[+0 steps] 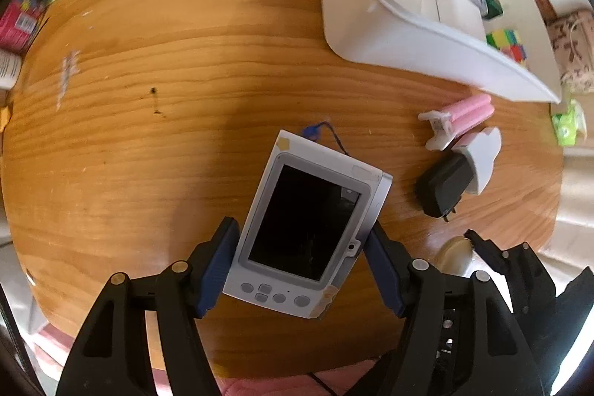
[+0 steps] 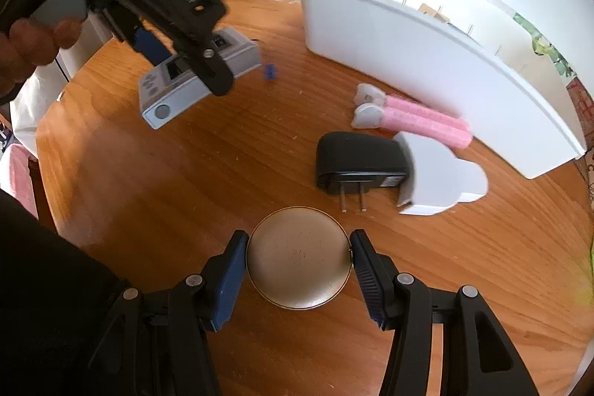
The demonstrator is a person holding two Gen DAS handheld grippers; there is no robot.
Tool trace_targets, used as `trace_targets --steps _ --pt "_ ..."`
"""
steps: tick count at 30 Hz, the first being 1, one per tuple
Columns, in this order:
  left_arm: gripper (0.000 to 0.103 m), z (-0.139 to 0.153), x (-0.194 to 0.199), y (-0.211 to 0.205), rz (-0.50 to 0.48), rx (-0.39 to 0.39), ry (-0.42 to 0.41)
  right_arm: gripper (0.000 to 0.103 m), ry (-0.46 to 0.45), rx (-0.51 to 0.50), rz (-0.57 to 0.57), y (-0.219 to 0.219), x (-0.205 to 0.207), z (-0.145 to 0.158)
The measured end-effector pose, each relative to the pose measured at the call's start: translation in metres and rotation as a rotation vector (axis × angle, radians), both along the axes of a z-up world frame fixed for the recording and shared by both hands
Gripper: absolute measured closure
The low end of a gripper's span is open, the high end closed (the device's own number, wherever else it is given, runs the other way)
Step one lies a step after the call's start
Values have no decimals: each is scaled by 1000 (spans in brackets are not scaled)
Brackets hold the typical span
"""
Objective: Organize rigid objects
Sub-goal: 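Lift both held items and carry them over the white bin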
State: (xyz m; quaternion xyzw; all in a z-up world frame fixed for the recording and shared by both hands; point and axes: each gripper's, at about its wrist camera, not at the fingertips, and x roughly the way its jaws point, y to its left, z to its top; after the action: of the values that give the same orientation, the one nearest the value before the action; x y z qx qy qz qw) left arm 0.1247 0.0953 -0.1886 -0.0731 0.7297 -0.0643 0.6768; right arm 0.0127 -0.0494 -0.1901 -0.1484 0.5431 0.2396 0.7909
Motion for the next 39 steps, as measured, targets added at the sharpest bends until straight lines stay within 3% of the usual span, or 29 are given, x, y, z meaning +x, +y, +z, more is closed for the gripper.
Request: trace_targets --steps 9,20,29,39 --pt "32 43 -1 19 65 7 -99 47 -55 5 12 -29 25 55" --pt "32 101 9 5 117 -30 -271 47 -189 4 5 -79 69 131" --pt "32 114 27 -11 154 -47 -343 47 -246 37 -59 -105 104 143" --pt "32 132 45 -32 139 -59 -534 47 -304 108 -138 -119 139 135"
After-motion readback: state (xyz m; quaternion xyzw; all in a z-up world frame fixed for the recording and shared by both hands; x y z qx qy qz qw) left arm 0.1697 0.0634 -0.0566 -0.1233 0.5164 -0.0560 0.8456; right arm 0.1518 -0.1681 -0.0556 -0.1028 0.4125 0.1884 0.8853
